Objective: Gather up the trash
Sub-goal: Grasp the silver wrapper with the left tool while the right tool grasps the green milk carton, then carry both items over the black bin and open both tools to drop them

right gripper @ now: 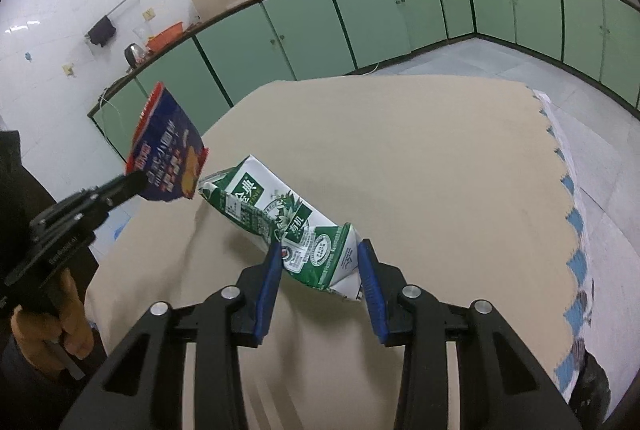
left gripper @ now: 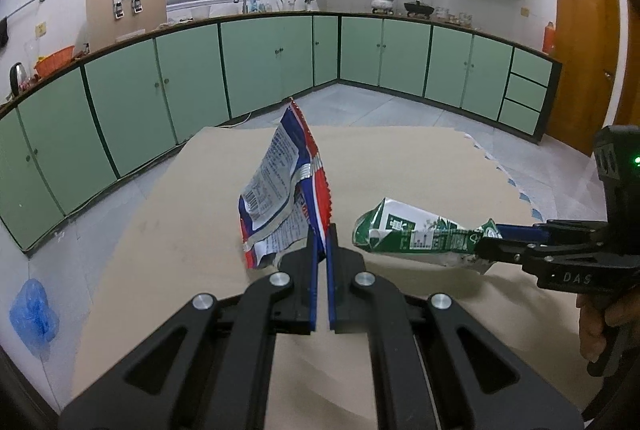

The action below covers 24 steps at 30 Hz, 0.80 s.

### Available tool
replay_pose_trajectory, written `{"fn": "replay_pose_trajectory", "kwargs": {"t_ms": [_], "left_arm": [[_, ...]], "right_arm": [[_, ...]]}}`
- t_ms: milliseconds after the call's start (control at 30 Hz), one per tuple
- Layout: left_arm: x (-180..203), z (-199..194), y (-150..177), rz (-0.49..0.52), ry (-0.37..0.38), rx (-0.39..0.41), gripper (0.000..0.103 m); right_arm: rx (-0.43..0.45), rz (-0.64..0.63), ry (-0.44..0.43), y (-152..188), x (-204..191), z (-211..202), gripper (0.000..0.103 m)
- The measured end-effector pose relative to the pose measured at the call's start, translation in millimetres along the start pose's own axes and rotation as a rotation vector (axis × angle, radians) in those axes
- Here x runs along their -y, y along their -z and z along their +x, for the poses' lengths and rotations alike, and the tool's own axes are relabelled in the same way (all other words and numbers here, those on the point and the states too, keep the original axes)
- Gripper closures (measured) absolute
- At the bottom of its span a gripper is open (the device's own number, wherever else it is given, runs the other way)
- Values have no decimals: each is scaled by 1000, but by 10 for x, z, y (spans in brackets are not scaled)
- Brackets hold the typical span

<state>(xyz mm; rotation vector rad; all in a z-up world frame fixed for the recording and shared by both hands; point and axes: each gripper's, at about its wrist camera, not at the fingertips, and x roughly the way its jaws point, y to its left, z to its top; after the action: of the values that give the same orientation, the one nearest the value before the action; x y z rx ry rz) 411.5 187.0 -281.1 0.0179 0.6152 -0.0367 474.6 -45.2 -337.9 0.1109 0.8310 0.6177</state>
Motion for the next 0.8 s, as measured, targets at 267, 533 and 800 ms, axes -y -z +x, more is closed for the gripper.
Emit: {"fn": "replay_pose_trajectory", "kwargs": {"t_ms": [267, 533, 800], "left_arm": [[82, -150, -15, 10, 11, 19, 101], [386, -539, -64, 51, 55, 60, 101], [836, -1018, -37, 102, 132, 98, 101]], "right_arm": [[39, 23, 10, 23, -22, -276, 65], [99, 82, 44, 259, 79, -948, 65], [170, 109, 100, 567, 78, -1798, 65]]}}
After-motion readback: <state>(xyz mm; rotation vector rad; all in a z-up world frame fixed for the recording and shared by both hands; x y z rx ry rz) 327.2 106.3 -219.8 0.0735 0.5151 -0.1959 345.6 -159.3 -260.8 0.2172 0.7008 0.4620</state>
